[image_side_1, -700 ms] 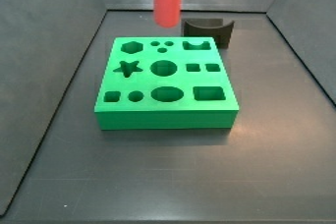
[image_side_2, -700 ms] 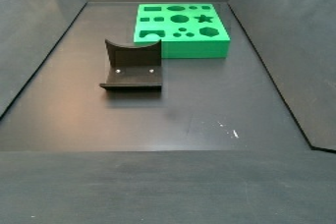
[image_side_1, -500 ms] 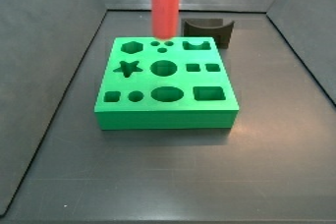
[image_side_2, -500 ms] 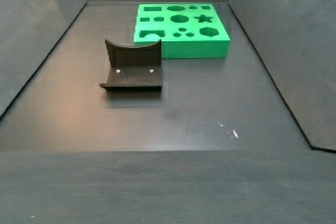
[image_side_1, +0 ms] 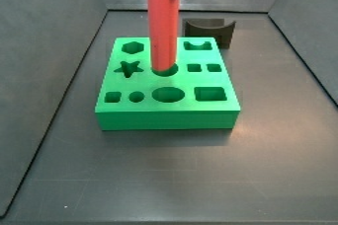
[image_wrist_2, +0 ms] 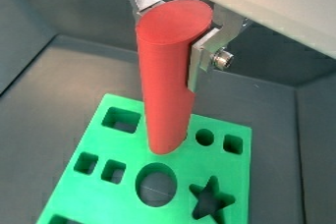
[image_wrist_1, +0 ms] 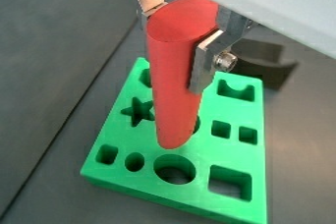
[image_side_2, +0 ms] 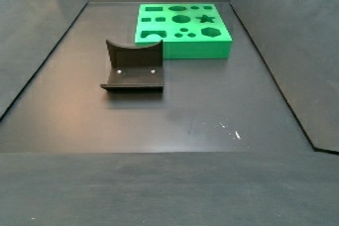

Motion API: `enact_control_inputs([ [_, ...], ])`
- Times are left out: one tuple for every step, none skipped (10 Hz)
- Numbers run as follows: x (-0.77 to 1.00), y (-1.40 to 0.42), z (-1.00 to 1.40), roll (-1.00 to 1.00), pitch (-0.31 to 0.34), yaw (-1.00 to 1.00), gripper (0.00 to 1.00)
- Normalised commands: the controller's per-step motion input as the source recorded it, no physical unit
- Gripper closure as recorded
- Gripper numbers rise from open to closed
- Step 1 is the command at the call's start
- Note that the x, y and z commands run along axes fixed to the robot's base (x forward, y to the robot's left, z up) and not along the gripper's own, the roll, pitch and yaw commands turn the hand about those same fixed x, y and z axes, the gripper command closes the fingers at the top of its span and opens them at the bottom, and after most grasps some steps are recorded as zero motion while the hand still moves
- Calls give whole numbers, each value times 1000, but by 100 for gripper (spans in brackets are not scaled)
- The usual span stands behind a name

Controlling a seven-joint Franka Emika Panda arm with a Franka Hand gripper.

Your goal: Insert the oval object.

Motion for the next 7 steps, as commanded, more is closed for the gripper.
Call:
enact_control_inputs([
  [0,-20,-203,-56,0,-1000,100],
  [0,-80,-240,-61,-80,-1000,100],
  [0,-83,-286,-51,-113,-1000,100],
  [0,-89,-311,-60,-139,-994,100],
  [0,-103,-323,-63,-153,-974,100],
  [0,-100,-283,-73,-124,-974,100],
  [0,-74,-234,-79,-76,-989,100],
])
